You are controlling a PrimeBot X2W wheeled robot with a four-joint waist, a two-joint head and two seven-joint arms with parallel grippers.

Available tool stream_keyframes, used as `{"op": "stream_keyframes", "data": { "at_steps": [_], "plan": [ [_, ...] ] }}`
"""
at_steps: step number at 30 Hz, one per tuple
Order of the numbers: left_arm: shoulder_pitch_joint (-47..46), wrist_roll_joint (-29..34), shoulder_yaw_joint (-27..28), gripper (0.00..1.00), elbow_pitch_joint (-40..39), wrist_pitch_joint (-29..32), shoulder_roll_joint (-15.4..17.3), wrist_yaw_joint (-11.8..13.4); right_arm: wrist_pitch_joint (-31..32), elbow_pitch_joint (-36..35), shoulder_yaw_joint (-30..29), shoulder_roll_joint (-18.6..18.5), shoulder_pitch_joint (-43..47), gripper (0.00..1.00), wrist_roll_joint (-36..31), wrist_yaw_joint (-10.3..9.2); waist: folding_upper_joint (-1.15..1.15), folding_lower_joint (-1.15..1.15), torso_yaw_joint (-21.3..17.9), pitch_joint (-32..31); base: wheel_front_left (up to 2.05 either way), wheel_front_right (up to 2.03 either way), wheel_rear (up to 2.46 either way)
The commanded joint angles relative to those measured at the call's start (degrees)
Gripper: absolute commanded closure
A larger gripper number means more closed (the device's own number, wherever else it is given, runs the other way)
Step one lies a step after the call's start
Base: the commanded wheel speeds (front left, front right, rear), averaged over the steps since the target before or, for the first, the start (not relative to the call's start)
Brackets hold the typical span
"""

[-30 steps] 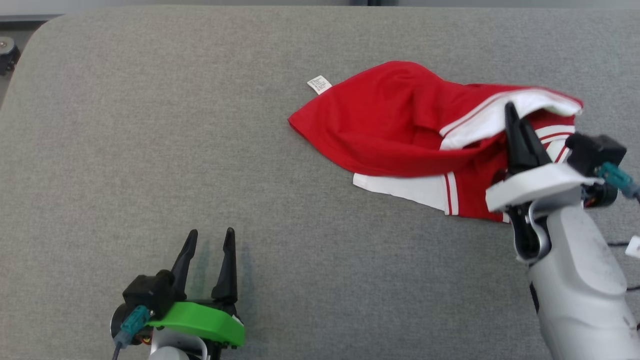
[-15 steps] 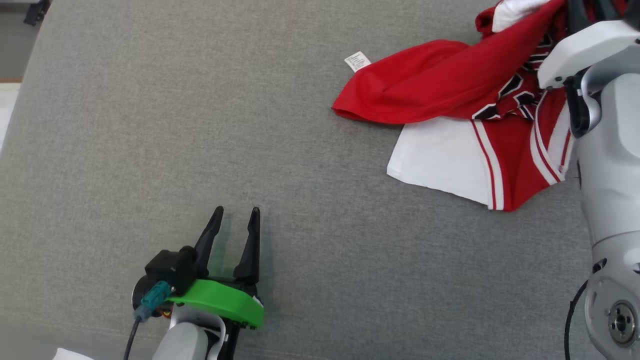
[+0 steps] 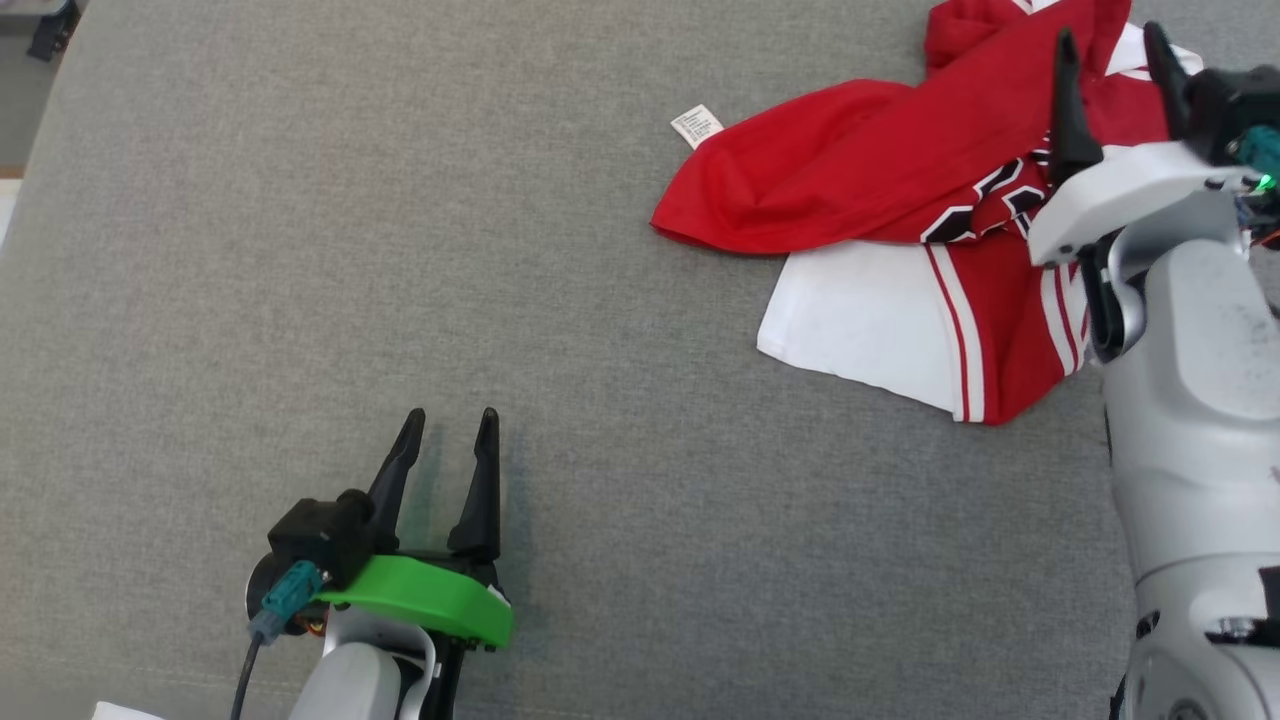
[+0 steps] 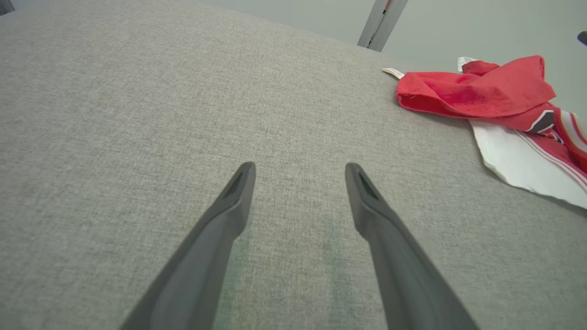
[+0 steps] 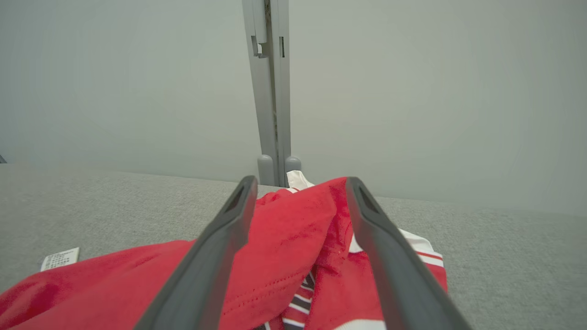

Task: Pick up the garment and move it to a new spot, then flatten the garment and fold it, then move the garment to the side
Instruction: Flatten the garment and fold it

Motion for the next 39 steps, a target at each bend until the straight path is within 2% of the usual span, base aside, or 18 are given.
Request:
{"op": "stream_keyframes", "data": {
  "at_steps": [1,8,10,15,22,23,24,25,28,31,39],
  "plan": [
    [0.73,0.65,0.36,0.00,0.06,-0.01,0.13,-0.01,-0.22,-1.94,2.63,0.23,2.60,0.00,2.31,-0.07,0.00,0.00,-1.56,-1.70,0.00,0.00,0.00],
    [1.66,0.64,0.49,0.00,0.41,-0.01,0.13,-0.01,-0.24,-9.49,19.48,0.36,13.67,0.00,11.98,-0.07,0.00,0.00,-2.51,-3.84,0.00,0.00,0.00],
    [2.27,0.52,0.63,0.00,0.41,-0.01,0.12,-0.01,-0.24,-10.35,26.76,0.38,17.59,0.00,14.99,-0.07,0.00,0.00,-2.39,-4.14,0.00,0.00,0.00],
    [2.71,0.06,0.44,0.00,0.88,-0.02,0.12,-0.01,-0.24,-6.78,36.80,0.23,19.59,0.00,18.35,-0.07,0.00,0.00,-1.37,-3.69,0.00,0.00,0.00],
    [2.19,-0.52,0.02,0.00,1.30,-0.01,0.11,-0.01,0.18,1.69,42.55,-0.31,17.10,0.00,18.07,-0.07,0.00,0.00,0.06,-3.12,0.00,0.00,0.00],
    [2.17,-0.48,0.04,0.00,1.35,-0.02,0.11,-0.01,0.45,3.31,42.85,-0.51,16.87,0.51,17.66,-0.07,0.00,0.00,0.15,-3.11,0.00,0.00,0.00],
    [2.14,-0.49,0.06,0.00,1.38,-0.01,0.11,-0.01,0.68,4.59,42.98,-0.52,16.80,0.61,17.42,-0.08,0.00,0.00,0.22,-3.14,0.00,0.00,0.00],
    [2.15,-0.42,0.14,0.00,1.43,-0.01,0.11,-0.01,0.65,5.92,42.62,-0.55,16.55,1.00,17.39,-0.09,0.00,0.00,0.25,-3.20,0.00,0.00,0.00],
    [2.09,-0.15,0.39,0.00,1.39,-0.01,0.11,-0.01,0.40,7.64,41.73,-0.38,15.69,1.00,16.94,-0.07,0.00,0.00,0.20,-3.32,0.00,0.00,0.00],
    [2.17,0.17,0.60,0.00,1.39,-0.01,0.11,-0.01,0.01,5.94,40.32,-0.24,14.60,1.00,16.76,-0.07,0.00,0.00,-0.10,-3.80,0.00,0.00,0.00],
    [3.60,0.45,0.50,0.00,1.85,-0.02,0.12,-0.01,-0.17,-12.84,34.09,-0.90,15.00,1.00,15.10,-0.07,0.00,0.00,-1.13,-7.03,0.00,0.00,0.00]
  ]
}}
